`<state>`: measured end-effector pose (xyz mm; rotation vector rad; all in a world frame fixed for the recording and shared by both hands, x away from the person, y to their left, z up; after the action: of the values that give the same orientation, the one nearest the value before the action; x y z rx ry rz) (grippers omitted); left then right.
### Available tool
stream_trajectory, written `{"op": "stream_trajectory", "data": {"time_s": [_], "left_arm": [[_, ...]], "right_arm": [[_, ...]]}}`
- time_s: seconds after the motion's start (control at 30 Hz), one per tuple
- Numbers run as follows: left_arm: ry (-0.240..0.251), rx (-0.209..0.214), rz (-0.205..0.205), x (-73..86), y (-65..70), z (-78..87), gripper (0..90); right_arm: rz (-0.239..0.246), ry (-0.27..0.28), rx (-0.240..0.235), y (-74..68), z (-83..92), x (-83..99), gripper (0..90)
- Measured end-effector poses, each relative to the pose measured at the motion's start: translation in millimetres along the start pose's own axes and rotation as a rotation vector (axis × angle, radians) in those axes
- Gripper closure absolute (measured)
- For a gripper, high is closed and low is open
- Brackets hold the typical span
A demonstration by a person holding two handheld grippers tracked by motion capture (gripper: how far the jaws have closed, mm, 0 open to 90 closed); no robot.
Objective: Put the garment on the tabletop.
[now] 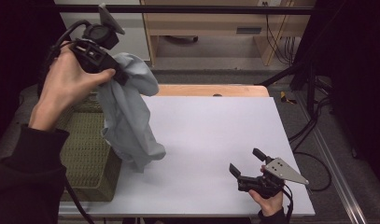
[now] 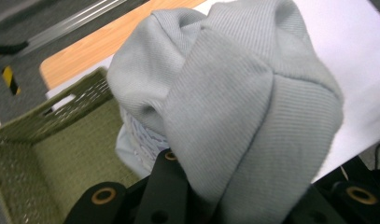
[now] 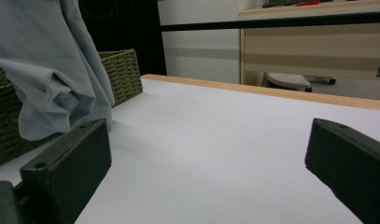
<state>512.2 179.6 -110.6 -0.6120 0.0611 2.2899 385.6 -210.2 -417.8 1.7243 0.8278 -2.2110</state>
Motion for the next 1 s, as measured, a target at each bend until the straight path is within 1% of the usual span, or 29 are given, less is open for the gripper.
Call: {"op": "stream_trajectory", "data": {"time_s": [0.07, 0.1, 0.13, 0.3, 0.37, 0.4, 0.43, 0.47, 0.5, 0.57, 0.7, 0.73, 0.77, 0.9, 0.93, 0.97, 1.0], "left_arm": [[0.016, 0.006, -0.016, -5.5, 8.8, -1.8, 80.4], [0.016, 0.013, -0.025, -8.1, 12.9, -2.9, 80.4], [0.013, 0.014, -0.047, -11.0, 17.5, -4.0, 80.4], [0.036, 0.031, -0.080, -21.2, 35.0, -7.9, 80.4], [0.051, 0.038, -0.100, -27.2, 45.3, -10.5, 80.4], [0.051, 0.038, -0.100, -27.2, 45.3, -10.5, 80.4], [0.059, 0.034, -0.116, -29.2, 48.2, -11.5, 80.4], [0.057, 0.053, -0.122, -31.2, 53.1, -13.0, 80.4], [0.063, 0.056, -0.127, -32.6, 55.9, -14.0, 80.4], [0.062, 0.076, -0.141, -36.0, 62.4, -17.2, 80.4], [0.061, 0.091, -0.156, -40.0, 72.3, -26.2, 80.4], [0.062, 0.097, -0.163, -39.9, 74.0, -28.8, 80.4], [0.059, 0.105, -0.173, -39.6, 75.8, -32.3, 80.4], [0.039, 0.120, -0.210, -36.5, 79.7, -46.0, 80.4], [0.044, 0.122, -0.209, -35.4, 80.7, -48.9, 80.4], [0.039, 0.129, -0.214, -33.9, 81.3, -52.7, 80.4], [0.047, 0.128, -0.213, -32.2, 82.5, -56.7, 80.4]], "right_arm": [[0.001, 0.003, 0.005, -0.1, 0.2, -0.3, 0.6], [0.001, 0.003, 0.005, -0.1, 0.2, -0.3, 0.6], [0.003, 0.001, 0.002, -0.1, 0.7, -0.4, 0.6], [-0.002, 0.002, -0.002, -0.5, 0.5, -0.1, 0.6], [-0.001, 0.000, -0.003, -0.7, 0.5, 0.2, 0.6], [-0.006, 0.003, -0.004, -1.0, 0.4, 0.0, 0.6], [-0.006, 0.003, -0.004, -1.0, 0.4, 0.0, 0.6], [-0.003, 0.003, -0.005, -0.3, 1.0, -0.1, 0.6], [-0.003, 0.003, -0.005, -0.3, 1.0, -0.1, 0.6], [-0.002, -0.001, -0.002, -0.1, 1.5, 0.0, 0.6], [0.002, 0.000, -0.005, -0.2, 2.0, -0.2, 0.6], [-0.010, 0.001, -0.008, -0.9, 2.1, -0.2, 0.6], [-0.032, 0.010, -0.014, -2.5, 2.4, -0.7, 0.6], [-0.031, 0.003, -0.014, -2.2, 3.2, -0.8, 0.5], [-0.031, 0.003, -0.013, -2.1, 3.3, -0.7, 0.6], [-0.031, 0.000, -0.013, -2.1, 3.6, -0.8, 0.6], [-0.031, 0.002, -0.014, -2.1, 3.6, -0.8, 0.6]]}}
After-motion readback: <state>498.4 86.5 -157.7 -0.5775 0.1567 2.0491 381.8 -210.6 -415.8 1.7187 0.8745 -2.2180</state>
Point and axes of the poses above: each handheld gripper's, and its own axes: z roughly backward along the jaws, x roughly out of its underside, y roughly to its right, the point moved 1 cm from there along -z, roughly forward along the jaws, and after that the axes turned 11 degrees about -z, right-handed, at the moved point
